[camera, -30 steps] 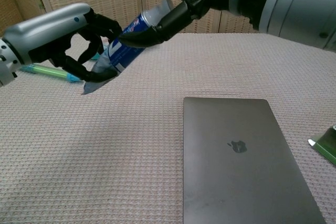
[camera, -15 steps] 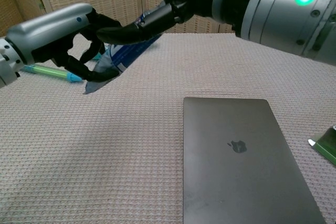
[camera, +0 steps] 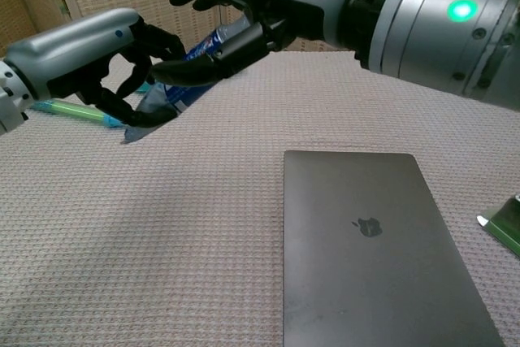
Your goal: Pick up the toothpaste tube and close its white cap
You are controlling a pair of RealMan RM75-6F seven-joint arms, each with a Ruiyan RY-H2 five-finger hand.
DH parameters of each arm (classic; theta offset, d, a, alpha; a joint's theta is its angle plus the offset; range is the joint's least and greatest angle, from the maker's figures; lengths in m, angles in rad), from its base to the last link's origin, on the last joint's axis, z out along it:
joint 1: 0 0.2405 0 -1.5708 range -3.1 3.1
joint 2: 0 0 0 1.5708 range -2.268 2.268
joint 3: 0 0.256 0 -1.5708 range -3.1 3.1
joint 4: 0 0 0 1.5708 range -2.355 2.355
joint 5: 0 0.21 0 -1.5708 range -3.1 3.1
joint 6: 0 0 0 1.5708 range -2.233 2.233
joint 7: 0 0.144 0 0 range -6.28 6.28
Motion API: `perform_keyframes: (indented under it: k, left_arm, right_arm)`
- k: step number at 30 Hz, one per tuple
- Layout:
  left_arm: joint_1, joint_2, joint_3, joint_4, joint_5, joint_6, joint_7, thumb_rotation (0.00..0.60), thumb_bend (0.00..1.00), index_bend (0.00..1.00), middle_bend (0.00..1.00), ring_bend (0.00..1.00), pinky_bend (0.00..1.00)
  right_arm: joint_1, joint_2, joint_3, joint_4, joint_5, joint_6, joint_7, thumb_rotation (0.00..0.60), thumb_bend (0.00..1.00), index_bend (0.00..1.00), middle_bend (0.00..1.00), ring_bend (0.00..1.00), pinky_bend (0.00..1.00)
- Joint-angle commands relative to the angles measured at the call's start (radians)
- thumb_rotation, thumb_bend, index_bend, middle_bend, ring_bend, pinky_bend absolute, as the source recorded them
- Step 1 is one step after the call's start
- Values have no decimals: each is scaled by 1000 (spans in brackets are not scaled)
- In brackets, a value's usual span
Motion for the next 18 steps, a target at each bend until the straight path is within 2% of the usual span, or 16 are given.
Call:
perform_keyframes:
  k: [1,12,18]
  left_arm:
    - [2,0,0,-4,-4,1,1,600,794,839,923,796,432]
    - [14,0,14,33,-16,-2,16,600,794,831,923,786,430]
    - [25,8,29,91,-133,-70,148,600,793,765,908,729,381]
  right_arm:
    - [-4,3,0,-3,-5,9,3,350,340,0,0,0,0]
    - [-70,87,1,-37,-54,115,52,350,340,0,0,0,0]
    - [-132,170,-23,-46,-82,174,66,348,340,0,0,0,0]
